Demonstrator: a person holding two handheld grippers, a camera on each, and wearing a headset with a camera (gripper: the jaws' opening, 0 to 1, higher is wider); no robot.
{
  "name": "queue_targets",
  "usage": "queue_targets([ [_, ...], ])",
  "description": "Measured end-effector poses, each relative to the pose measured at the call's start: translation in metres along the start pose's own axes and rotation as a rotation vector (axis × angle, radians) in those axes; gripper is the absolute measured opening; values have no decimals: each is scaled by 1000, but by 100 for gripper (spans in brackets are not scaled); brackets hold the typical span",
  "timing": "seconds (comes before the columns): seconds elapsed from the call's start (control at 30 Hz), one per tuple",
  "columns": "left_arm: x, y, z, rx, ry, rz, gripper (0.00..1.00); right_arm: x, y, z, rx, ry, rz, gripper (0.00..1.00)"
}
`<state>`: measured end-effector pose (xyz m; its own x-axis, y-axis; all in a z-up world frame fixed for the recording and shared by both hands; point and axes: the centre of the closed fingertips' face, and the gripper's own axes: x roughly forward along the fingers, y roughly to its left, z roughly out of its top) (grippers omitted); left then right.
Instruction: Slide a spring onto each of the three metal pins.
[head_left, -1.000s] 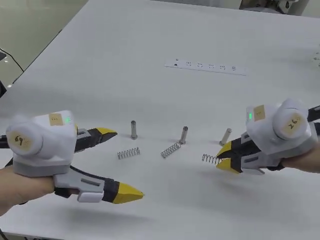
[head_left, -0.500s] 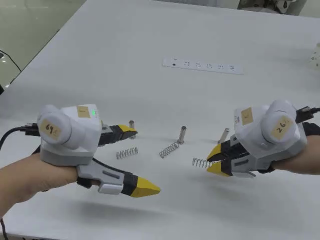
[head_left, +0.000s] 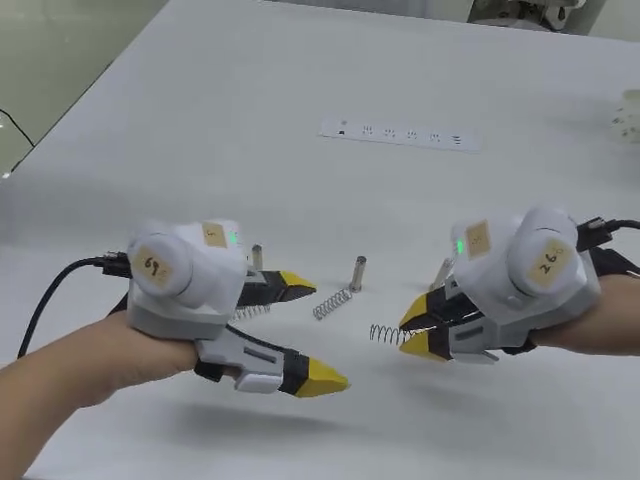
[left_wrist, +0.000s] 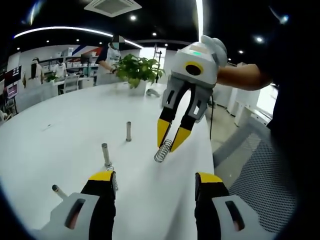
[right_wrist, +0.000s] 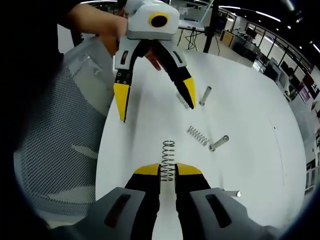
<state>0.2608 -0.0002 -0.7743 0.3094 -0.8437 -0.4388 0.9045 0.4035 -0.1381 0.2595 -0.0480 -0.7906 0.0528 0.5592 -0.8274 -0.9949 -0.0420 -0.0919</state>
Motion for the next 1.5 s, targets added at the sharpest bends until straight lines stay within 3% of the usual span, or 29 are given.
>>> queue_targets([
  [0.63,23,-11,14,33,-29,-40,36,-4,8,14,-34,-12,11,8],
  [1.5,31,-20,17,57,-40,-69,12,-7,13,18,-41,-27,14,8],
])
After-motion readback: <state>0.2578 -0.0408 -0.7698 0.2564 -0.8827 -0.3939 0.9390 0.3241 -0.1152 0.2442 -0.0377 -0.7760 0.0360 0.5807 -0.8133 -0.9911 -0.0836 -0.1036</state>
